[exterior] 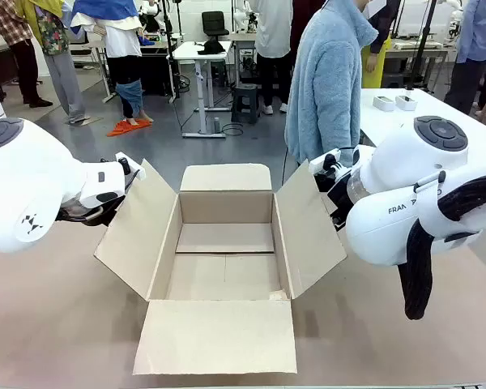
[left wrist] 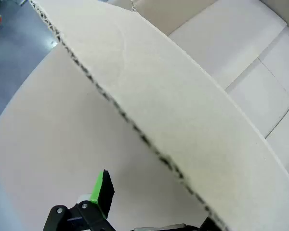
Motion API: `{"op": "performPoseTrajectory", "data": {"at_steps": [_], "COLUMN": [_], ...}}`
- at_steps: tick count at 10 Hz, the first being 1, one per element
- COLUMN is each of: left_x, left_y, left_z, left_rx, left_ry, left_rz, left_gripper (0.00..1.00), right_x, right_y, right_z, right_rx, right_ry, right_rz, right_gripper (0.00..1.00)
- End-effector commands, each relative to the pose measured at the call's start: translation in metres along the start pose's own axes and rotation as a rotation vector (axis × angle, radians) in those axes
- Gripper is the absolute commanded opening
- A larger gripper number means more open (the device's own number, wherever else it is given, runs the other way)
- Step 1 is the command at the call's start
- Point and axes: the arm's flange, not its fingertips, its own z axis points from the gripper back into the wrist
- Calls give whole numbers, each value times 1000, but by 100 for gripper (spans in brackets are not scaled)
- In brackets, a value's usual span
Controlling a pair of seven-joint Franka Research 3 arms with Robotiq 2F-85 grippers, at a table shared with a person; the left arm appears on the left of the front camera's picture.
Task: Wrap the clocks to prevent damage.
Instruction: Open the side flaps of the Package Box.
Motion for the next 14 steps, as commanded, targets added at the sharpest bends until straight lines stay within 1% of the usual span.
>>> {"op": "performPoseTrajectory", "data": {"at_steps": [1, 14], "left_x": [0, 0], "left_y": [0, 0], "left_z": [0, 0], "left_rx": [0, 0], "left_ry": [0, 0], "left_rz": [0, 0], "left_gripper": [100, 100], "right_x": [0, 0], "right_y": [0, 0], "right_z": [0, 0], "right_rx": [0, 0], "right_ry": [0, 0], "right_rz": [0, 0], "right_gripper": [100, 100]}}
